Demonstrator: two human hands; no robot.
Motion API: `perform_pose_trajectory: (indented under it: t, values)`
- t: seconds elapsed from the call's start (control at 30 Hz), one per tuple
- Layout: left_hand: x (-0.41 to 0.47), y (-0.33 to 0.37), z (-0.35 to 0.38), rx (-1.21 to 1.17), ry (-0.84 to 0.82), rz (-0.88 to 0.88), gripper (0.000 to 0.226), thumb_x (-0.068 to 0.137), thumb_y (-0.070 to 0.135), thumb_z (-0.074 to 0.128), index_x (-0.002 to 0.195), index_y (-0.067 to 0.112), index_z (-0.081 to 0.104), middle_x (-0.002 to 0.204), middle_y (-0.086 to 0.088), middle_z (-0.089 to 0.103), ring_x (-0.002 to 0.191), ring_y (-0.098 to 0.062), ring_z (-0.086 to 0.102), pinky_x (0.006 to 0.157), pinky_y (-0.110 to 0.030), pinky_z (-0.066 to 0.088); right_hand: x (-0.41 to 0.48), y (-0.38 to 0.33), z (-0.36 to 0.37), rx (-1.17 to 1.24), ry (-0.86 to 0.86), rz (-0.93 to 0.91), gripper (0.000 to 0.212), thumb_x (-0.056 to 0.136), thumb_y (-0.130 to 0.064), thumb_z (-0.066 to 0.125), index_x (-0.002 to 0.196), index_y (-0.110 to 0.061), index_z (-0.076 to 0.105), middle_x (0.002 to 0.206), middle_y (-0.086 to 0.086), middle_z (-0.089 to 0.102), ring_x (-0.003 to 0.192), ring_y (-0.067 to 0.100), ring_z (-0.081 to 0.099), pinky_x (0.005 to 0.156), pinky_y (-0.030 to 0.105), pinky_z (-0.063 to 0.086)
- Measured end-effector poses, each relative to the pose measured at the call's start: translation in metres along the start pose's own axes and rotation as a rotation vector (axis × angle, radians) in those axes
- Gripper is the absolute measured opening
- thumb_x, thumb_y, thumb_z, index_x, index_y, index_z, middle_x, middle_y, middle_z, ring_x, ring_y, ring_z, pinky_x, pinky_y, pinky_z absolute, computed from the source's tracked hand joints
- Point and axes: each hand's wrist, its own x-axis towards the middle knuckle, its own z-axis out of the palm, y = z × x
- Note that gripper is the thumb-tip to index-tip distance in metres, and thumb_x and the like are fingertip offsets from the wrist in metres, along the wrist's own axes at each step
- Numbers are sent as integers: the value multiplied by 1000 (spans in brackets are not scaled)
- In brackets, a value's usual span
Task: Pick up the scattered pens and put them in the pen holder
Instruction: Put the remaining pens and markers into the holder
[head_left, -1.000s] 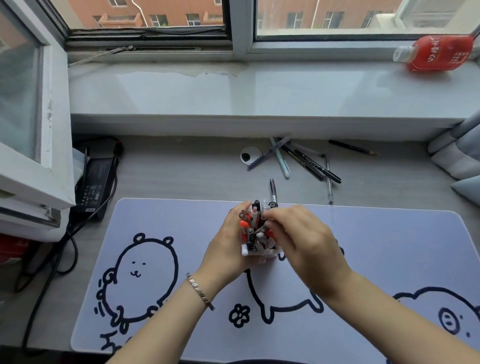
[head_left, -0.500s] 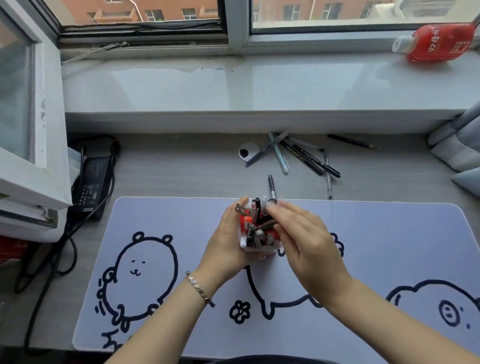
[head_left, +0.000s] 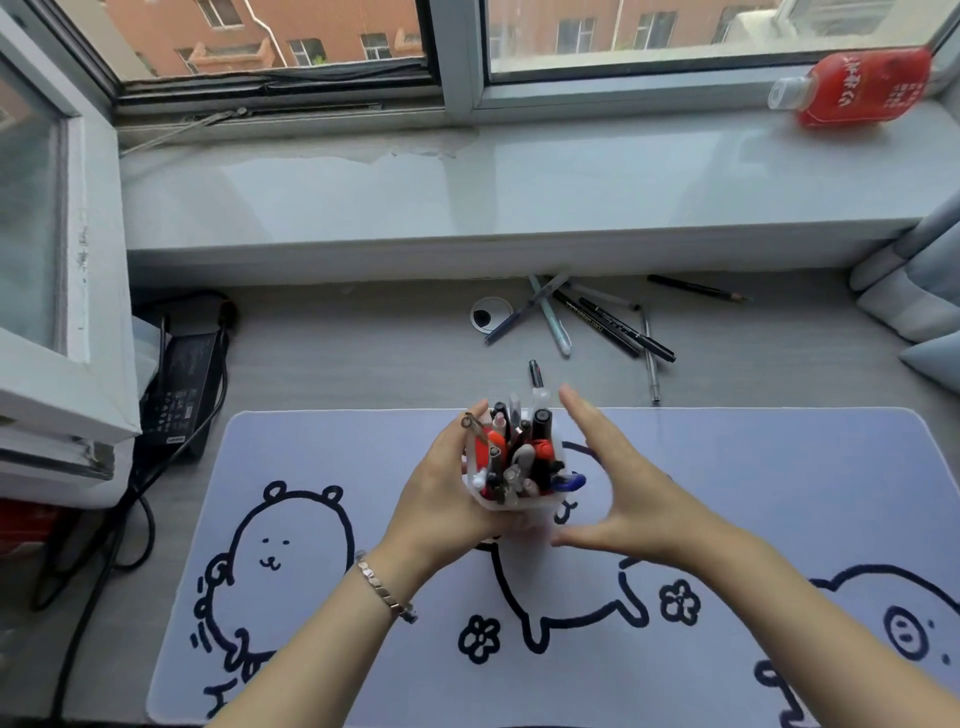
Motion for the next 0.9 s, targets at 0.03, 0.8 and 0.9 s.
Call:
perform_pose_trajectory:
  t: [0.03, 0.8, 0.9]
  values:
    - [0, 5, -1, -10, -15, 4, 103, 44, 36, 88, 130, 45, 33, 124, 17, 58, 109, -9, 59, 95, -41, 50, -1, 2, -1, 23, 14, 36, 116, 63, -30, 83, 128, -58, -8, 140, -38, 8, 131, -18, 13, 108, 7, 18]
    - [158, 28, 52, 408, 117, -228, 13, 89, 6, 40, 97, -2, 46, 114, -28, 50, 86, -39, 52, 72, -38, 42, -36, 47, -56, 262, 583, 220, 99, 42, -32, 90, 127, -41, 40, 126, -8, 55, 114, 14, 54, 97, 37, 47]
    - [183, 44, 33, 491, 205, -45, 25, 93, 7, 38, 114, -6, 44, 122, -27, 43, 104, -39, 51, 83, -40, 42, -30, 46, -55, 250, 564, 227, 96, 46, -24, 91, 125, -45, 40, 123, -13, 55, 109, -2, 53, 87, 25, 47]
